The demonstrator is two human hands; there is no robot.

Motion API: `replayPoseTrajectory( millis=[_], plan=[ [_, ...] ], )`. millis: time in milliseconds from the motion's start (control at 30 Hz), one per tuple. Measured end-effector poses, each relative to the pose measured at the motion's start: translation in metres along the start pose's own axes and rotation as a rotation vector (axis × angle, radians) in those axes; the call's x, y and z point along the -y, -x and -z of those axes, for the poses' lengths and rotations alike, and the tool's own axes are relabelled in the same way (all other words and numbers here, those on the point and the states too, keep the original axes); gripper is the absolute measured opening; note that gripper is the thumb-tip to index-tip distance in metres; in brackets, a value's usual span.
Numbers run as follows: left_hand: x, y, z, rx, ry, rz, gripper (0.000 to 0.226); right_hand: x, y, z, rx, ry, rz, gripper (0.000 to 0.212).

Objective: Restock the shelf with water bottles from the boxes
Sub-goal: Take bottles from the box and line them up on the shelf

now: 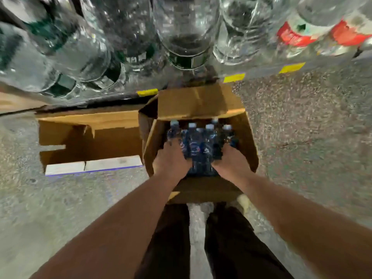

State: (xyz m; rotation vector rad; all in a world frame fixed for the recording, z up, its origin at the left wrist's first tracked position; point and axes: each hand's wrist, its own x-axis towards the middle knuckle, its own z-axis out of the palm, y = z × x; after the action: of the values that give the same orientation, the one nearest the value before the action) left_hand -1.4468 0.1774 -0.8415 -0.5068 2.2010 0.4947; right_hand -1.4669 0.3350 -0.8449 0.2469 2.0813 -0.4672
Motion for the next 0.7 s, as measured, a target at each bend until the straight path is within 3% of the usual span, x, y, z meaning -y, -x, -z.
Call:
replayPoseTrajectory(
  millis=[133,233,400,567,700],
  plan=[
    [0.022,-0.039,-0.051,0.023,0.207,0.1,0.088,-0.014,-0.056,-0.043,-0.069,-0.17,-0.077,0.034],
    [0.032,-0.063,-0.076,-0.006,0.336,0.179,0.086,-0.018,-0.08,-0.067,-0.035,-0.261,-0.13,0.041],
    [0.046,-0.091,-0.093,-0.012,0.573,0.345,0.085,-0.033,-0.109,-0.095,-0.221,-0.206,-0.141,0.046],
    [0.047,-0.094,-0.091,0.001,0.713,0.386,0.085,-0.029,-0.117,-0.089,-0.068,-0.434,-0.181,0.073],
    [0.049,-0.099,-0.083,0.056,0.723,0.387,0.09,-0.028,-0.132,-0.097,-0.094,-0.462,-0.231,0.074]
  ],
)
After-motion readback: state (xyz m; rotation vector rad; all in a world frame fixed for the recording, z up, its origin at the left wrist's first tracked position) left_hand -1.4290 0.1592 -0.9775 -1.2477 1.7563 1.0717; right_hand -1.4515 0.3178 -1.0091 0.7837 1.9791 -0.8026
